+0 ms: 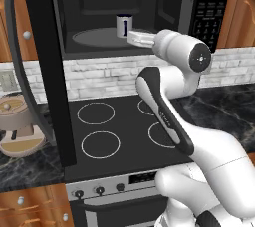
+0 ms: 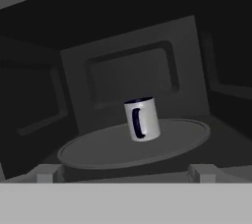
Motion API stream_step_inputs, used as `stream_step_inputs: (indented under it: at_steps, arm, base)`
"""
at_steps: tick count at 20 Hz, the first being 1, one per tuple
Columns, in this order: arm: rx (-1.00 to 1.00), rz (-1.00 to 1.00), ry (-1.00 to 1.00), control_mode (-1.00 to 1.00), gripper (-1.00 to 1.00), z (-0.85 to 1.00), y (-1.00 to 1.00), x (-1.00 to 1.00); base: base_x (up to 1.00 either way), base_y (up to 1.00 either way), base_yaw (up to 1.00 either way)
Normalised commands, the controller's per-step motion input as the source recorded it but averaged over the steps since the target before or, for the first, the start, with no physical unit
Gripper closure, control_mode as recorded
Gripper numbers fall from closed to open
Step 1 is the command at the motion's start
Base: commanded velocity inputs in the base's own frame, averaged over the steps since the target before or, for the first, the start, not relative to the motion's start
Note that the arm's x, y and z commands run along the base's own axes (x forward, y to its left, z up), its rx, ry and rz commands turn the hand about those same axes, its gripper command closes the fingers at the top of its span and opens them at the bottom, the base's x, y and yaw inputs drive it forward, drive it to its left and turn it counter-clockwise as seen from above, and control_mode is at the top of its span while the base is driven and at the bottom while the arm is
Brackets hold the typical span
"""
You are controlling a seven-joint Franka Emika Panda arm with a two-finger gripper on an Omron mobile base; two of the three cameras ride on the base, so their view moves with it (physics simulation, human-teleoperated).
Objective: Pick the cup of tea, navigate to the dining table, and place it on the saucer.
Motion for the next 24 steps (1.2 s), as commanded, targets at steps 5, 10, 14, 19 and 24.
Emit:
stream_step_inputs:
  at_steps: [5,10,14,19,24]
  arm:
    - [0.00,0.00,0.00,-1.00,-1.00,0.00,0.00,0.06]
    - [0.00,0.00,0.01,-1.00,-1.00,0.00,0.05,0.15]
    - [0.00,-0.05,0.01,-1.00,-1.00,0.01,0.15,0.17]
    - [0.00,-0.08,0.00,-1.00,-1.00,0.02,0.15,0.16]
    - [0.00,-0.07,0.00,-1.00,-1.00,0.01,0.05,0.11]
  base:
    - [0.00,0.00,0.00]
    - [0.00,0.00,0.00]
    - [0.00,0.00,0.00]
    - [0.00,0.00,0.00]
    - [0.00,0.00,0.00]
